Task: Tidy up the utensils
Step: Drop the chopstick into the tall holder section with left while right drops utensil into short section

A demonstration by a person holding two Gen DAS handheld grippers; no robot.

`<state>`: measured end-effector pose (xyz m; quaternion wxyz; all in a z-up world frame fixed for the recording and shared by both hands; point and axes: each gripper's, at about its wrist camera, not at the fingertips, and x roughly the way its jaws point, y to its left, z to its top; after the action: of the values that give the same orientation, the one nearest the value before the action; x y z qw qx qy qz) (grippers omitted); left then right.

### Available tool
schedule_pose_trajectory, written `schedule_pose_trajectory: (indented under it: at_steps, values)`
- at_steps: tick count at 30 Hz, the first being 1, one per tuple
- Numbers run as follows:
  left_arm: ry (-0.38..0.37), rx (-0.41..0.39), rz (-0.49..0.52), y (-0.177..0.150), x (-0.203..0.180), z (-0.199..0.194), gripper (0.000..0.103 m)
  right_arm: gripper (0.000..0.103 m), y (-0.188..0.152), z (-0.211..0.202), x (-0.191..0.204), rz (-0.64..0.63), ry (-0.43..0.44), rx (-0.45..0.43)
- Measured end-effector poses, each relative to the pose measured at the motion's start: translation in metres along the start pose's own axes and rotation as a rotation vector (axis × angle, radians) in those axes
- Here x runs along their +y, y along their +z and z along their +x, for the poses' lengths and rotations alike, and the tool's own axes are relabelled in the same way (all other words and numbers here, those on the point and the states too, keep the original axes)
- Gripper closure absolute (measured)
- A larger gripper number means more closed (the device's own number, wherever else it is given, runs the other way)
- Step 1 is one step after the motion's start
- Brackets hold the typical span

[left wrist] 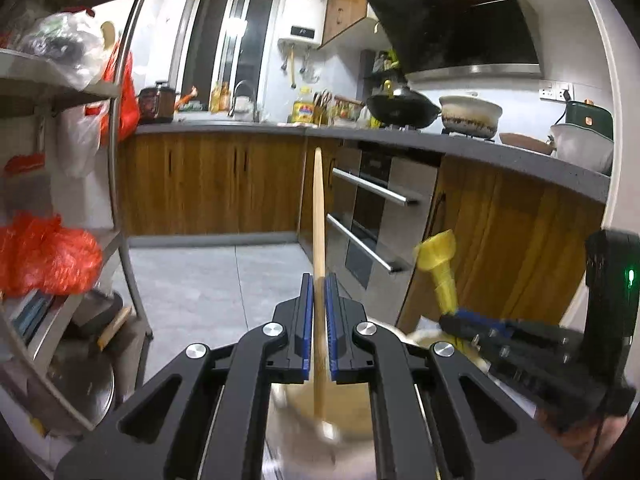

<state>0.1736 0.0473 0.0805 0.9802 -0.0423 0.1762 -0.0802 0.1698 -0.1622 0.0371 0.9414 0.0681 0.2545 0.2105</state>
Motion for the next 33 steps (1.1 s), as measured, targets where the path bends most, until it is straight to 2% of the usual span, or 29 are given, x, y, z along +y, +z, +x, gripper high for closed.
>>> schedule_pose_trajectory:
  at_steps: [5,9,13,21,23,24,25,27,29,30,31,32,33]
  values:
    - [0.001,0.024,-0.007,-0.016,-0.001,-0.018,0.097,0.094,-0.009,-0.011,0.0,-0.002,-0.016,0.0]
    - [0.002,0.011,-0.018,-0.019,0.001,-0.024,0.097,0.094,-0.013,-0.016,-0.002,-0.001,-0.001,-0.008]
    - [0.013,0.01,-0.006,-0.022,0.0,-0.023,0.097,0.094,-0.018,-0.014,0.003,-0.035,0.008,0.01]
    - [0.031,0.011,0.014,-0.027,0.0,-0.02,0.096,0.094,-0.018,-0.012,-0.001,-0.017,0.021,0.025]
    - [0.03,0.01,0.015,-0.027,0.0,-0.021,0.093,0.082,-0.017,-0.013,-0.001,-0.016,0.013,0.017]
    - [0.029,0.009,0.016,-0.028,-0.001,-0.021,0.086,0.078,-0.017,-0.016,-0.002,-0.014,0.009,0.006]
    - [0.031,0.007,0.016,-0.028,-0.002,-0.022,0.08,0.07,-0.016,-0.018,-0.002,-0.016,0.001,-0.004]
    - [0.028,-0.002,0.013,-0.028,-0.003,-0.025,0.067,0.062,-0.014,-0.025,-0.001,-0.027,-0.009,-0.027]
    - [0.03,-0.009,0.013,-0.027,-0.003,-0.028,0.052,0.043,-0.012,-0.031,0.0,-0.034,-0.012,-0.048]
    - [0.029,-0.012,0.012,-0.027,-0.003,-0.03,0.045,0.037,-0.01,-0.036,0.0,-0.036,-0.015,-0.065]
    - [0.03,-0.014,0.01,-0.026,-0.003,-0.032,0.041,0.025,-0.009,-0.04,-0.001,-0.037,-0.019,-0.08]
    - [0.034,-0.019,0.01,-0.026,-0.003,-0.035,0.033,0.014,-0.007,-0.045,-0.001,-0.036,-0.029,-0.098]
    - [0.037,-0.028,0.01,-0.025,-0.004,-0.038,0.025,0.01,-0.006,-0.049,-0.002,-0.035,-0.041,-0.117]
